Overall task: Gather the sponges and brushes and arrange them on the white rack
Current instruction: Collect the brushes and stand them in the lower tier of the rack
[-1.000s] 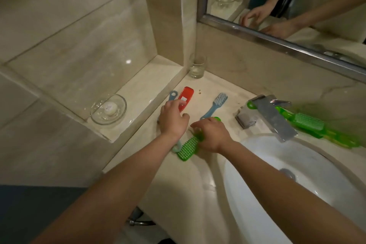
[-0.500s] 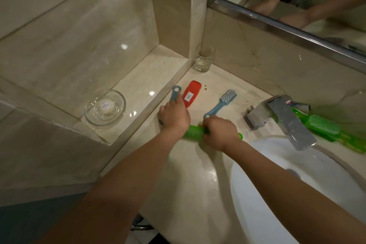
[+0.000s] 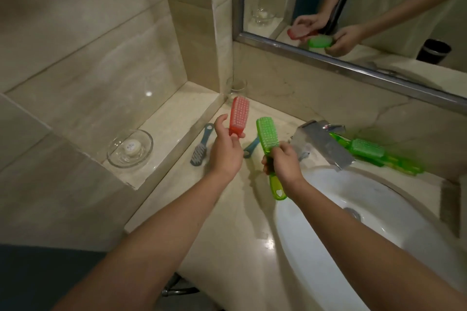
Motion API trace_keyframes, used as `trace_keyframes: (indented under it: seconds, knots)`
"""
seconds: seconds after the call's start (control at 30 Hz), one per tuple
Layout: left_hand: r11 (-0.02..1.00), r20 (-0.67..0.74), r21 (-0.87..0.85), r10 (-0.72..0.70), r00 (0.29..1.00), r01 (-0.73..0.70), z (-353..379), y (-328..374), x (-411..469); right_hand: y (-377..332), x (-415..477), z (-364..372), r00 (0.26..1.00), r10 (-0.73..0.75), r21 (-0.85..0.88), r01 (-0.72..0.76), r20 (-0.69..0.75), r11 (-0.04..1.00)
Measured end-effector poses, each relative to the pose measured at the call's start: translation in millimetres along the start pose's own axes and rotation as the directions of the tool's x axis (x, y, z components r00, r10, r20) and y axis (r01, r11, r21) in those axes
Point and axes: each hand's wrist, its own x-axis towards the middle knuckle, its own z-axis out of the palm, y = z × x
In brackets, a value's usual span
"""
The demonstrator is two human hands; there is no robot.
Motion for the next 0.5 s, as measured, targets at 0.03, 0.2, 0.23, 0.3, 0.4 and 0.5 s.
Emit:
trace_keyframes:
  seconds: [0.03, 0.2, 0.23, 0.3, 0.4, 0.5]
  knots:
    - [0.999, 0.022, -0.044, -0.014, 1.0, 0.015, 6.3, 9.0, -8.6, -3.5, -7.2, -6.7, 1.0, -0.005, 0.067, 0.006, -0.012, 0.998]
    - [0.97, 0.12, -0.231, 0.113, 0.986, -0.083, 47.2, 48.4, -60.4, -15.4, -40.9, -52.4, 0.992, -0.087, 0.221, 0.106, -0.094, 0.969]
    - [0.959, 0.149, -0.275, 0.117, 0.982, -0.072, 56.4, 56.1, -71.3, -15.8, -47.4, -63.3, 0.988, -0.107, 0.235, 0.131, -0.112, 0.963]
    - [0.942, 0.205, -0.333, 0.119, 0.972, -0.045, 74.8, 68.2, -92.2, -13.8, -60.5, -86.1, 0.982, -0.121, 0.248, 0.155, -0.148, 0.956]
    - [0.936, 0.281, -0.351, 0.146, 0.949, -0.04, 101.2, 81.8, -118.0, -6.8, -79.7, -122.5, 0.974, -0.102, 0.212, 0.146, -0.203, 0.966]
    - [0.941, 0.401, -0.339, 0.139, 0.906, 0.006, 128.1, 92.8, -142.4, 4.0, -97.0, -158.9, 0.964, -0.095, 0.165, 0.139, -0.25, 0.977]
